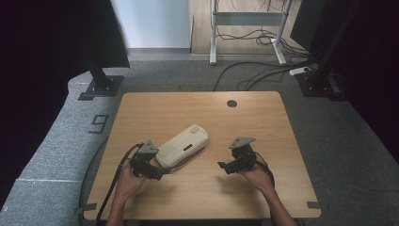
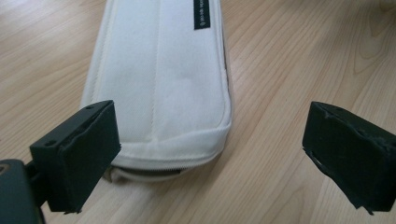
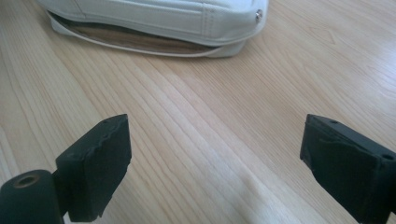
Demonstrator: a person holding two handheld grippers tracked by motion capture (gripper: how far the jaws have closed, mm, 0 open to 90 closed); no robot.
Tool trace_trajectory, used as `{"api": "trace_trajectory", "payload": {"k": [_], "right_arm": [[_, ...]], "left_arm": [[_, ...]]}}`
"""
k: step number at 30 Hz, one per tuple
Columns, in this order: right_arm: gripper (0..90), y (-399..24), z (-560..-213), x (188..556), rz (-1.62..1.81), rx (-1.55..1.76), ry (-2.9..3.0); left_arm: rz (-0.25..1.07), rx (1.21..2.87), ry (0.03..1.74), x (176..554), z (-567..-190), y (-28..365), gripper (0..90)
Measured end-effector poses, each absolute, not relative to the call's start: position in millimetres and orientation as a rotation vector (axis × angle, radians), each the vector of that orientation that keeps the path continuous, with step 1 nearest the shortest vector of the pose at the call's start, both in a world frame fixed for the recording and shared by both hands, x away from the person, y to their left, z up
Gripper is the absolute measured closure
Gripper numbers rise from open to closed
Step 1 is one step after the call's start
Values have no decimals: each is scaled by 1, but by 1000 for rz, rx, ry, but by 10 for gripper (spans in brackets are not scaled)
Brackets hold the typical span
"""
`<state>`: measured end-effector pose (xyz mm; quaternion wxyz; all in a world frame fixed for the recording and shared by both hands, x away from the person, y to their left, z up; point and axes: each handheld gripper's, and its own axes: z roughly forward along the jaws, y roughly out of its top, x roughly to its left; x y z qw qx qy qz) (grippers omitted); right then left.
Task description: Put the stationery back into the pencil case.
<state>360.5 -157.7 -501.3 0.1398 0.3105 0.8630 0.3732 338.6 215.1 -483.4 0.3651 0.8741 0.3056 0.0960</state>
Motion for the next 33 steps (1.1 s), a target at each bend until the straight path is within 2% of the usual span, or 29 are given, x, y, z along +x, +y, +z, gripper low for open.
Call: {"api": "trace_trajectory", "payload": {"k": [14,33], "right_arm": [[68,-189,-504,347,1046,948,2432],[63,-205,-531,331,1024,1000,2397]], "left_arm": [[271,2206,812,327,-491,237,14],[277,2202,890,320,-529,256,0]]}}
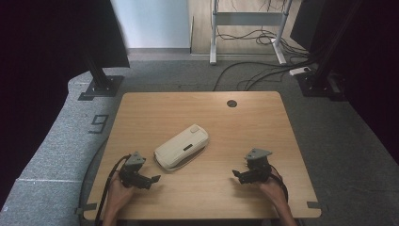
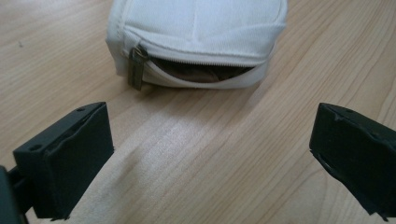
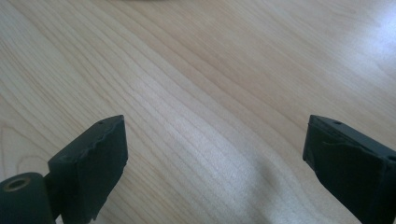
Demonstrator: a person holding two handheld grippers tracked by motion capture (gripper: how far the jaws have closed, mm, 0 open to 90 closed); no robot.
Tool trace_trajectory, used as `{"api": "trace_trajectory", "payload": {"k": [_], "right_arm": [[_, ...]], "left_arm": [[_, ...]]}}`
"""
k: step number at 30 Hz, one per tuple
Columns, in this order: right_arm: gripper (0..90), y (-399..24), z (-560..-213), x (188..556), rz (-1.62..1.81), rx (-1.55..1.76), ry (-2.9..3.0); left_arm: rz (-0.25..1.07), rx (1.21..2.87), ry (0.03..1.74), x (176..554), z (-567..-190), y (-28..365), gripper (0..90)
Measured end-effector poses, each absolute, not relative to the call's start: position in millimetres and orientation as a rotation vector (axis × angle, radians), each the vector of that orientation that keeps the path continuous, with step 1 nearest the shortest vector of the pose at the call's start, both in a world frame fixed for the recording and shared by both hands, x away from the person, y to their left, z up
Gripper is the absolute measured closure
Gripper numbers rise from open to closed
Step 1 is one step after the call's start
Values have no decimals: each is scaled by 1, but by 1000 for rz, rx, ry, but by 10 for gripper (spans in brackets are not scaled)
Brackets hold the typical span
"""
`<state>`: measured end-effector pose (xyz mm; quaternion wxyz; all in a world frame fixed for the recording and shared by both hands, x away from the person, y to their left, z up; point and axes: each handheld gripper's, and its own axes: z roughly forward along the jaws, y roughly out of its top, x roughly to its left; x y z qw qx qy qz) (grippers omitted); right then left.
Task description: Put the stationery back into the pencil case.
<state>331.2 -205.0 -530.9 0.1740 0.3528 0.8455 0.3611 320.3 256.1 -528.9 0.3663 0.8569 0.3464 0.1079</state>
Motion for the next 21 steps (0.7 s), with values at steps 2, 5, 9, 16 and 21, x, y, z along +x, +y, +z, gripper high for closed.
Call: {"api": "trace_trajectory", "payload": {"k": [2,5,9,16,21], "right_arm": [[63,-205,-535,330,1027,1008,2398],[63,-205,-540,329,1025,1010,2401],[62,-205,-547,328,1021,1021,2415],[41,-206,-555,326,1045,1034,2425],[36,-206,-555,326,1043,1035,2424]], "left_arm": [[283,2210,896,320,-533,256,0],[283,2215,903,321,-537,255,0],[276,2227,906,322,-544,253,0],[327,2276,909,323,-548,249,0],[333,2273,920,322,-548,249,0]]}}
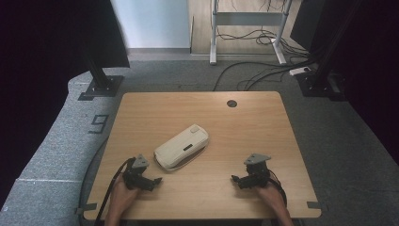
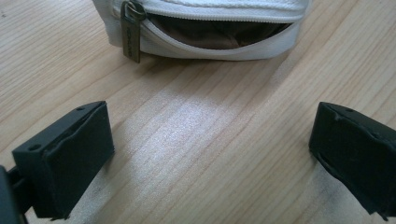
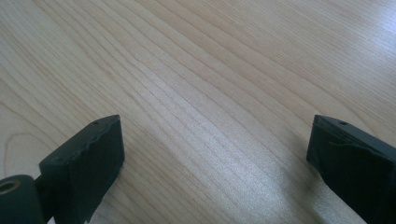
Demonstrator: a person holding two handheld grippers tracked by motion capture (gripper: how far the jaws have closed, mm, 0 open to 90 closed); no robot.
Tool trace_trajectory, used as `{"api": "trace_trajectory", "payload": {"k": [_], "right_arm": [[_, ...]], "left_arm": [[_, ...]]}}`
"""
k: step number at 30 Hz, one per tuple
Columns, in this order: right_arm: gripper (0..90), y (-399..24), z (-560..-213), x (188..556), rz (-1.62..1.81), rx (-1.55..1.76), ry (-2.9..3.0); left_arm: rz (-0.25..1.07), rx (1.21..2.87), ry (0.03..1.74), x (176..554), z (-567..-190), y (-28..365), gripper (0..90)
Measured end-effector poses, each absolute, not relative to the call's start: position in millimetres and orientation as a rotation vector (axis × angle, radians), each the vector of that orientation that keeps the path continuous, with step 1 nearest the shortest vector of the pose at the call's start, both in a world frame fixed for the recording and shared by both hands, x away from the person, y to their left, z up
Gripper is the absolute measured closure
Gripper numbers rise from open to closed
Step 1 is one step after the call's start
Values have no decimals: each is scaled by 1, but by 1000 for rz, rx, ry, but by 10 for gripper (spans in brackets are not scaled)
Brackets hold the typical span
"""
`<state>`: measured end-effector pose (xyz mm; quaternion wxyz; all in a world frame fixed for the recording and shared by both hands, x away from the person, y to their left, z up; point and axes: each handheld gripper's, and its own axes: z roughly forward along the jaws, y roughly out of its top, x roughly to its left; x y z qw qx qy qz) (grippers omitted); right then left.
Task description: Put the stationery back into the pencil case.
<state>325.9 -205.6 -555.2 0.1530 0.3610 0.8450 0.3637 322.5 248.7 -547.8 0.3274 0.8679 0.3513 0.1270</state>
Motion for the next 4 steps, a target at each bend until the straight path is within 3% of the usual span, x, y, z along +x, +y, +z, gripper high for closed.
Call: {"api": "trace_trajectory", "payload": {"k": [4], "right_arm": [[34,-206,-555,326,1043,1038,2424]], "left_arm": [[335,2272,925,322,-548,249,0]]}}
